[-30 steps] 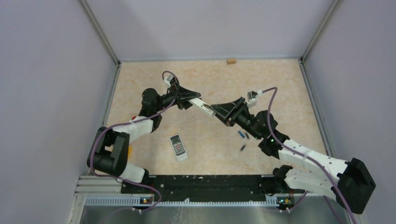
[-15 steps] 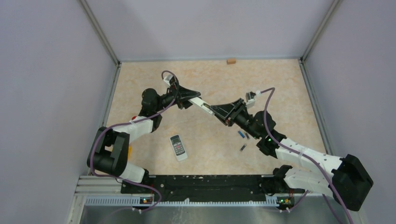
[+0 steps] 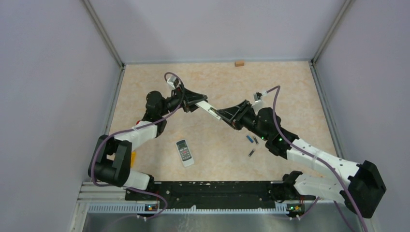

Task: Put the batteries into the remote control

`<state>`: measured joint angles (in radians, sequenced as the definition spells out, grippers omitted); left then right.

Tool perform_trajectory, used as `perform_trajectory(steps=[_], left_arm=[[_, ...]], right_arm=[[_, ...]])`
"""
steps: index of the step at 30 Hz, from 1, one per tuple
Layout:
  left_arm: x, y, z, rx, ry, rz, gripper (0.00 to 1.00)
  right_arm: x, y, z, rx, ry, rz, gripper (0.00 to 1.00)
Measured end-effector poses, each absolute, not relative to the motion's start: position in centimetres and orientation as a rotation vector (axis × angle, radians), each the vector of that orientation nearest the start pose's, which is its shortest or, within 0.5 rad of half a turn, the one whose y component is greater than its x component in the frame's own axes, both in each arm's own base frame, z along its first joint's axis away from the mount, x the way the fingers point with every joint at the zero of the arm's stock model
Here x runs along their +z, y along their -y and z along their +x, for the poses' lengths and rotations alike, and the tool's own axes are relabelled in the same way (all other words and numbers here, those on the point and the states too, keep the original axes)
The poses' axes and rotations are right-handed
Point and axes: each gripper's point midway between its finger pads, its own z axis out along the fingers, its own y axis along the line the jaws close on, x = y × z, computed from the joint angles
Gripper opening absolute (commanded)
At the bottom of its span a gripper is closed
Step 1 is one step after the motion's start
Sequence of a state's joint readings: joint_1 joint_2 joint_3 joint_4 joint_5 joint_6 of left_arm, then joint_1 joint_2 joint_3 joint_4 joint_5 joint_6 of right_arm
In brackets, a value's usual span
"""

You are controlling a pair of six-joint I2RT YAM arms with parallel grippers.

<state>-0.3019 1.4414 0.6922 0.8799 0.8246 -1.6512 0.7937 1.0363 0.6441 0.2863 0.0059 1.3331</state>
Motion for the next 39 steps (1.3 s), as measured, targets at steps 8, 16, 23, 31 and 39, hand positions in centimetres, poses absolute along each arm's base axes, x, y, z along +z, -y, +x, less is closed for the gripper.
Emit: perform_trajectory(steps=[8,16,23,31,39], left_arm=[[27.8,26.0,30.5,-1.944,-1.902,-0.306,0.00],[29.6,25.5,29.7,-1.659,-1.906,0.047,0.00],[27.4,24.9,29.2,-1.537,-1.956,0.200,0.00],[26.4,24.3,27.9,-1.436,-1.944,0.378,0.00],[26.0,23.9,27.5,-1.372,-1.939,0.447,0.00]], right_arm=[[25.0,-29.5,24.6,1.388,-1.941,0.494,0.74],[26.3,-28.4,24.5,1.356,-1.853,0.347,0.86],[27.7,-27.0,24.2,1.267,-1.806,0.213,0.65],[23.2,-22.1,27.8,0.715,-2.057,0.184,0.42],[13.1,-16.7,27.4,0.338,-2.386,0.208,0.47]])
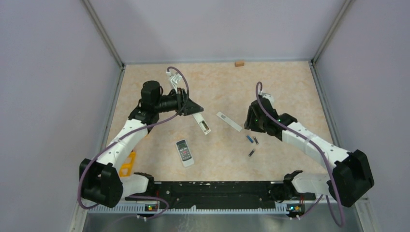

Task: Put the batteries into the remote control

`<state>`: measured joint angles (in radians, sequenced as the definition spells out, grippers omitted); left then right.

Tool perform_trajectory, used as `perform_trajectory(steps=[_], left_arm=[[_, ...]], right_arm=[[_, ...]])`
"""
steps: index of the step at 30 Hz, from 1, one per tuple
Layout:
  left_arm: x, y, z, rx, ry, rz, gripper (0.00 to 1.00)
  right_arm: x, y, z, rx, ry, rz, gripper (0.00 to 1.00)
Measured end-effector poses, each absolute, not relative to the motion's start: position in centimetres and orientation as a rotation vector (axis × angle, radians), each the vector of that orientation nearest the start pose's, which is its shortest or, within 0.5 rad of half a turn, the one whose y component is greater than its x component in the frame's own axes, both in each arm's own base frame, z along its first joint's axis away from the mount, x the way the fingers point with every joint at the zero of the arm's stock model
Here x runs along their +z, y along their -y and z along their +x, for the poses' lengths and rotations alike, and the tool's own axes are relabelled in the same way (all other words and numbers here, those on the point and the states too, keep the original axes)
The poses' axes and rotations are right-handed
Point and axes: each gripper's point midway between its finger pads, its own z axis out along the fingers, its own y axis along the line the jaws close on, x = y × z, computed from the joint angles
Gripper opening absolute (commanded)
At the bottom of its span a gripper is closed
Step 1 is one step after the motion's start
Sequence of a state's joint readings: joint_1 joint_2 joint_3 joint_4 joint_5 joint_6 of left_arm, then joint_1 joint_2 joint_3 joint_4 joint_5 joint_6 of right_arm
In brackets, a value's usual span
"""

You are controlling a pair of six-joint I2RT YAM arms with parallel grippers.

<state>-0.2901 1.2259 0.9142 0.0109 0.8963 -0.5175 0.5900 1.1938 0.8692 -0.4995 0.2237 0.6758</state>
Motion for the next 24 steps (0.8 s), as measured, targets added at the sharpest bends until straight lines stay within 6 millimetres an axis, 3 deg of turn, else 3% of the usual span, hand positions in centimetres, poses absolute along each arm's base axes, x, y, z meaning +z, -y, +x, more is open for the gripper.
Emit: perform_trajectory(steps=[5,13,17,24], left_arm=[[25.8,23.8,27.3,-1.376,-1.947,0.451,0.00],[26.0,24.0,26.9,-1.399,-1.945,0.465,0.00],[26.1,24.0,26.8,-1.409,-1.940,0.468,0.00],[27.1,24.1,26.5,-1.415,-1.897,0.494,0.00]], right_arm=[[8.3,-15.1,25.3,0.210,-2.522,0.158,0.43],[5.1,-14.9,25.2,0.127,-2.606,0.056,0.34],[4.0,-14.9,25.2,0.101,-2.631,0.027,0.33],[3.8,-15.3,25.9,0.099,-2.628,-0.013,0.33]])
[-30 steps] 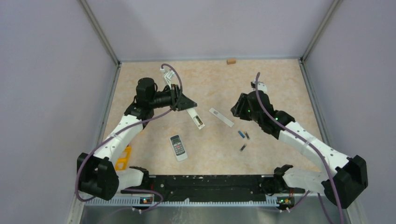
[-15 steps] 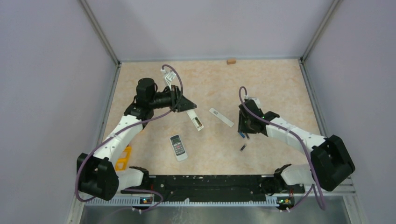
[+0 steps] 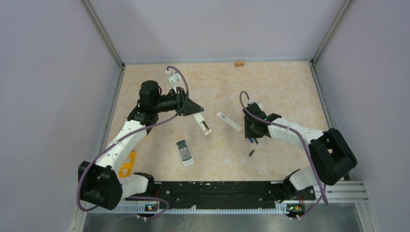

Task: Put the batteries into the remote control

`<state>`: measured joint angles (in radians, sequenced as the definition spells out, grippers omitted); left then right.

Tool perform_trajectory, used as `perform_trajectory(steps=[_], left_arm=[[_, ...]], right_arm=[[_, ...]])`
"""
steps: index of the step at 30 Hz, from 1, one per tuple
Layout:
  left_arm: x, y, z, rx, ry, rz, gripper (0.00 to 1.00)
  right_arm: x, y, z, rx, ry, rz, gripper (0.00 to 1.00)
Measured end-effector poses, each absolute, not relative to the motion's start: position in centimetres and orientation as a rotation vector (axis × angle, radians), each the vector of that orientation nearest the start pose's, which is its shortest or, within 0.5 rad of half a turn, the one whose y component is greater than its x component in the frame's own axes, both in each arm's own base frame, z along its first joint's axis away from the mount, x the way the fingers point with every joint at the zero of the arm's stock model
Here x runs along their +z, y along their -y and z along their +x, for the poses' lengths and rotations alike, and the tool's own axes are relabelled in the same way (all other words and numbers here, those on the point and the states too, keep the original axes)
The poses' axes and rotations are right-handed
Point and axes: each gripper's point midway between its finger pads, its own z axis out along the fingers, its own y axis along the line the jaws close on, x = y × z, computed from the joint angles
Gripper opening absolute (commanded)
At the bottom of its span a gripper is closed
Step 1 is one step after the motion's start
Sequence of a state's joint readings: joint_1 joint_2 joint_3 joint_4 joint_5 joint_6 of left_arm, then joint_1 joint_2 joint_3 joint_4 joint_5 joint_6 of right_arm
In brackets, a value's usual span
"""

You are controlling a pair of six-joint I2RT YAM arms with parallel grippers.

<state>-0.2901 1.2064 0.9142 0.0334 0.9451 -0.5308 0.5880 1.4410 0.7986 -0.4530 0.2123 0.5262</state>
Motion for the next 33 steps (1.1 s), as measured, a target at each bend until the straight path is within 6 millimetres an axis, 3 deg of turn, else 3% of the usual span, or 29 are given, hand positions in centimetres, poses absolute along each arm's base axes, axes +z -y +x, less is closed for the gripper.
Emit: perform_trajectory(steps=[9,16,28,33], left_arm=[[27.8,24.1,26.2,-1.431,-1.873,0.509,0.00],[28.7,24.0,25.7,-1.429,-1.846,0.520,0.00],[29.6,23.8,25.6,-1.409,-1.819,0.509,0.00],[29.6,23.7,25.9,-1.404,-1.829,0.479,0.00]], right_arm=[[2.3,-15.4,25.6,0.085,-2.676,-0.042,0.23],[1.9,-16.0,26.3,0.093,-2.678,0.001,0.00],[3.2,-18.6,25.8,0.213,-2.605,0.521,0.02],[3.4,-18.8,26.1,0.221,-2.549,0.687,0.14]])
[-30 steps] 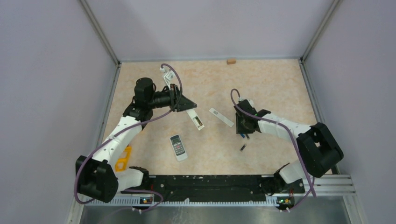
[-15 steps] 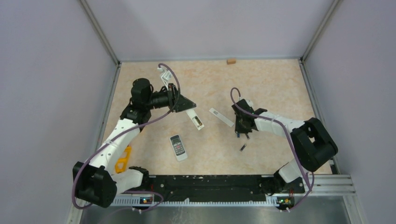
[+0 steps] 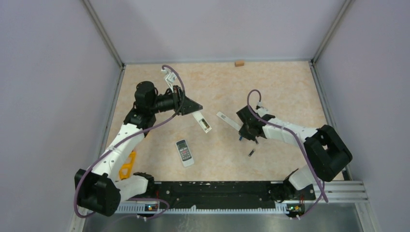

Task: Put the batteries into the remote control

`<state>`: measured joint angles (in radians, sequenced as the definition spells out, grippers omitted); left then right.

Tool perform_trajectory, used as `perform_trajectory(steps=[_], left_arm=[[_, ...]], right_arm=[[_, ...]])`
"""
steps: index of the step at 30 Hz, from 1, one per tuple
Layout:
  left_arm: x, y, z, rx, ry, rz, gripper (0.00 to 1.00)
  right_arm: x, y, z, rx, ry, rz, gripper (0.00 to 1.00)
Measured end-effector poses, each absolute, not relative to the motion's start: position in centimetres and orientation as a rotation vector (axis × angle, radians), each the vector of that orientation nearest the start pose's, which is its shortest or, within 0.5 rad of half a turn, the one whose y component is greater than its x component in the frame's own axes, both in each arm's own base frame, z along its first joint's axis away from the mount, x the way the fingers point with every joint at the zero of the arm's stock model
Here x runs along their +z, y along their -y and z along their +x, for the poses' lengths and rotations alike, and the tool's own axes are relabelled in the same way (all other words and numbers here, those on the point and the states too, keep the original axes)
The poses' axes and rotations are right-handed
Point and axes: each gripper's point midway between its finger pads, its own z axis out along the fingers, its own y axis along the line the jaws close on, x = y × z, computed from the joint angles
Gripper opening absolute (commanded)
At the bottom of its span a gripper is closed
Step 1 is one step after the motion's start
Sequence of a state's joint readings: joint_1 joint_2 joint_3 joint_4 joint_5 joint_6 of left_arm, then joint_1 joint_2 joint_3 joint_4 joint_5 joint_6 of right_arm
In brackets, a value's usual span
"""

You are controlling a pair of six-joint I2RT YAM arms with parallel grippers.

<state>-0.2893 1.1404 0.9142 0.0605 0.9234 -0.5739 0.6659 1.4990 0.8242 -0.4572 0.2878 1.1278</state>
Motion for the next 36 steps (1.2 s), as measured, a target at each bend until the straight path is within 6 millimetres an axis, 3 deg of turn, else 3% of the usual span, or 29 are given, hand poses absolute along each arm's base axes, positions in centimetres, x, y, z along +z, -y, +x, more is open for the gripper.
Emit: perform_trajectory(steps=[5,11,15,22,30,36], left_arm=[[29.5,23.7,26.0,-1.402,-1.832,0.470,0.00],[29.5,23.6,26.3,-1.388,-1.834,0.455,0.00],[29.4,23.5,26.6,-1.374,-1.838,0.440,0.00],[29.1,21.9,28.1,-1.269,-1.866,0.319,0.00],[30.1,17.7,29.4,-1.018,-1.862,0.121,0.00],[30.5,15.6,30.1,-0.934,-1.866,0.045,0.00]], right_arm=[[3.5,-18.5,26.5,0.216,-2.507,0.775,0.38],[3.8,-18.4,26.7,0.206,-2.516,0.663,0.45],[5.5,-18.4,27.6,0.197,-2.501,0.332,0.45],[8.1,-17.8,29.3,0.029,-2.391,-0.498,0.45],[8.2,-17.5,28.7,-0.072,-2.206,-1.169,0.46],[6.0,-18.1,26.2,-0.053,-2.134,-1.533,0.46]])
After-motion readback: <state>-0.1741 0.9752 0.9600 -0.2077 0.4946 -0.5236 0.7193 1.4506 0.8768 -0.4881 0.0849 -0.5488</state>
